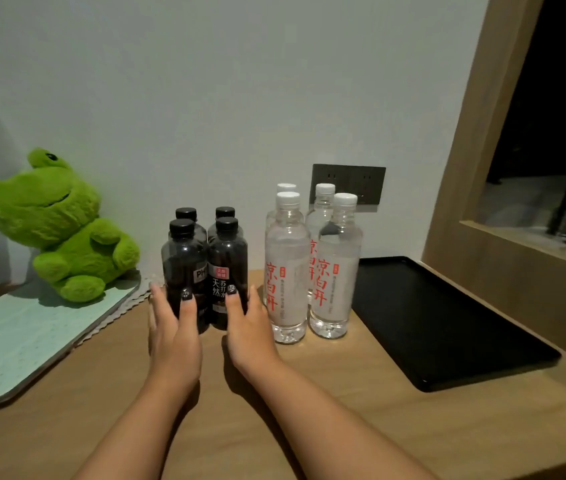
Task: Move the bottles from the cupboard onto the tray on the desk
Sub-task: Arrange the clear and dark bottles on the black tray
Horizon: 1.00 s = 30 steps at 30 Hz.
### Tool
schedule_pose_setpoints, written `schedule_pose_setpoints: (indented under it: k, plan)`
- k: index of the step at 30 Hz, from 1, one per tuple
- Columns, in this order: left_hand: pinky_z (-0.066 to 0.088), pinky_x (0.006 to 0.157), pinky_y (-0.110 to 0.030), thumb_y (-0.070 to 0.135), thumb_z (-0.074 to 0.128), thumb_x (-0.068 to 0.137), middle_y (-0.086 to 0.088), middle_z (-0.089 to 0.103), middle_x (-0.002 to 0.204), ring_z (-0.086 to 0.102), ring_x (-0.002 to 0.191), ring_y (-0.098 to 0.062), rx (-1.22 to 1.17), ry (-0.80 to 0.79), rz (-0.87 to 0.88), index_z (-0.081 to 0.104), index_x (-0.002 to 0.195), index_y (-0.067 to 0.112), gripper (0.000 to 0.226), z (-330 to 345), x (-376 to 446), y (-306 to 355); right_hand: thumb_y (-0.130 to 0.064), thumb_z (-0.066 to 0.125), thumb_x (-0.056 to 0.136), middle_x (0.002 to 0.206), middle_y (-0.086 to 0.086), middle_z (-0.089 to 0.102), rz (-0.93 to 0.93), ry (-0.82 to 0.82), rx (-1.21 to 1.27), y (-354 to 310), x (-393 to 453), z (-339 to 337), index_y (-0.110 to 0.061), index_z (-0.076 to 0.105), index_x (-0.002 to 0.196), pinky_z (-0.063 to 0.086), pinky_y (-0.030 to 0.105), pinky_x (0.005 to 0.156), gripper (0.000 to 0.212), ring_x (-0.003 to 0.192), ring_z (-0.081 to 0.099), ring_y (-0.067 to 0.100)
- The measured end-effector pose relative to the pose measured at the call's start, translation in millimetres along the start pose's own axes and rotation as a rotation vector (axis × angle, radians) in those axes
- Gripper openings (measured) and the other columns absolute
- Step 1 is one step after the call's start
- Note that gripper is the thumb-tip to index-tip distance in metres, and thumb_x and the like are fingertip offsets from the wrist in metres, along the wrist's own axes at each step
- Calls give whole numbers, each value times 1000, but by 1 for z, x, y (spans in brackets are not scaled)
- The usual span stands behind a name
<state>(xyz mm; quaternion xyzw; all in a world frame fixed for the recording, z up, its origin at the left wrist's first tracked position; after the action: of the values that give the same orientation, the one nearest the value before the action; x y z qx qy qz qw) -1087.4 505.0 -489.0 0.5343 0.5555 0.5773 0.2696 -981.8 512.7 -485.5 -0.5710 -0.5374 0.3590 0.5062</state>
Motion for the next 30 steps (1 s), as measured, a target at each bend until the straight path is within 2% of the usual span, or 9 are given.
schedule_pose_setpoints:
  k: [4, 8, 11, 14, 17, 20, 25, 28, 30]
  plan:
    - [4, 119, -40, 48, 33, 100, -3, -2, 163, -1, 149, -19, 75, -15, -1, -11, 153, 21, 74, -2, -21, 4, -51, 36, 95, 155, -2, 31, -55, -33, -42, 2, -25, -12, -24, 31, 149, 25, 43, 117, 61, 144, 25, 19]
    - [-1, 120, -39, 41, 38, 100, -9, -8, 162, -7, 149, -22, 140, 35, -28, -16, 151, 12, 79, 7, -42, 11, -34, 44, 98, 141, 0, 48, -117, -27, -52, 6, -45, -45, -18, 47, 138, 34, 32, 109, 43, 129, 43, 16]
    - [-1, 119, -40, 44, 43, 97, -12, -9, 162, -6, 149, -25, 143, 96, -23, -13, 152, 11, 85, 21, -64, 25, -31, 49, 96, 130, -2, 53, -110, 3, 1, 11, -60, -74, -22, 52, 128, 42, 31, 100, 33, 116, 50, 13]
    - [6, 117, -36, 45, 46, 95, -11, -5, 161, 1, 148, -24, 171, 132, 36, -5, 153, 12, 84, 44, -89, 40, -29, 53, 94, 123, -7, 55, -111, 46, 25, 19, -69, -105, -27, 53, 119, 50, 35, 95, 25, 111, 52, 11]
    - [17, 107, -26, 45, 45, 86, -8, 8, 155, 18, 139, -17, 235, 172, 213, 14, 149, 8, 80, 67, -101, 53, -18, 55, 94, 111, -11, 56, -210, 194, 130, 15, -66, -148, -28, 52, 111, 49, 21, 81, 20, 104, 54, 5]
    - [29, 108, -34, 35, 51, 88, -9, 18, 147, 31, 133, -24, 227, 170, 278, 23, 145, 7, 69, 84, -96, 59, -9, 59, 90, 109, -4, 57, -276, 319, 204, 11, -48, -181, -25, 49, 113, 53, 26, 83, 29, 101, 56, 9]
    - [33, 108, -35, 36, 52, 91, -8, 26, 145, 33, 132, -22, 153, 195, 244, 26, 143, 11, 64, 117, -70, 66, -23, 68, 87, 121, -3, 41, -286, 252, 88, 7, -9, -190, -24, 40, 122, 48, 21, 80, 45, 108, 47, 10]
    - [43, 102, -42, 55, 50, 82, -5, 38, 138, 42, 126, -19, 73, 173, 246, 31, 139, 17, 71, 124, -48, 60, -38, 61, 91, 124, 0, 42, -166, 182, 295, 5, 11, -182, -28, 41, 118, 49, 28, 82, 35, 107, 50, 14]
    - [50, 92, -31, 59, 51, 77, 0, 47, 129, 52, 116, -8, -56, 134, 234, 34, 134, 21, 71, 123, -42, 57, -44, 60, 90, 126, 2, 43, -88, 119, 389, 10, 20, -176, -27, 42, 121, 50, 32, 85, 39, 108, 52, 14]
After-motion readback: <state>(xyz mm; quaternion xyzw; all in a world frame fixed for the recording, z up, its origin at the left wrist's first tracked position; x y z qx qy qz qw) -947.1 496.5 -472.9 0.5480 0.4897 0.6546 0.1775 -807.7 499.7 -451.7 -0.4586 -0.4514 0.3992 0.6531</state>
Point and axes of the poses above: each hand's wrist, its own x-axis towards the middle knuckle, its own z-axis out of the palm, y = z × x, the point moved 2 cm from there along x, towards the middle knuckle
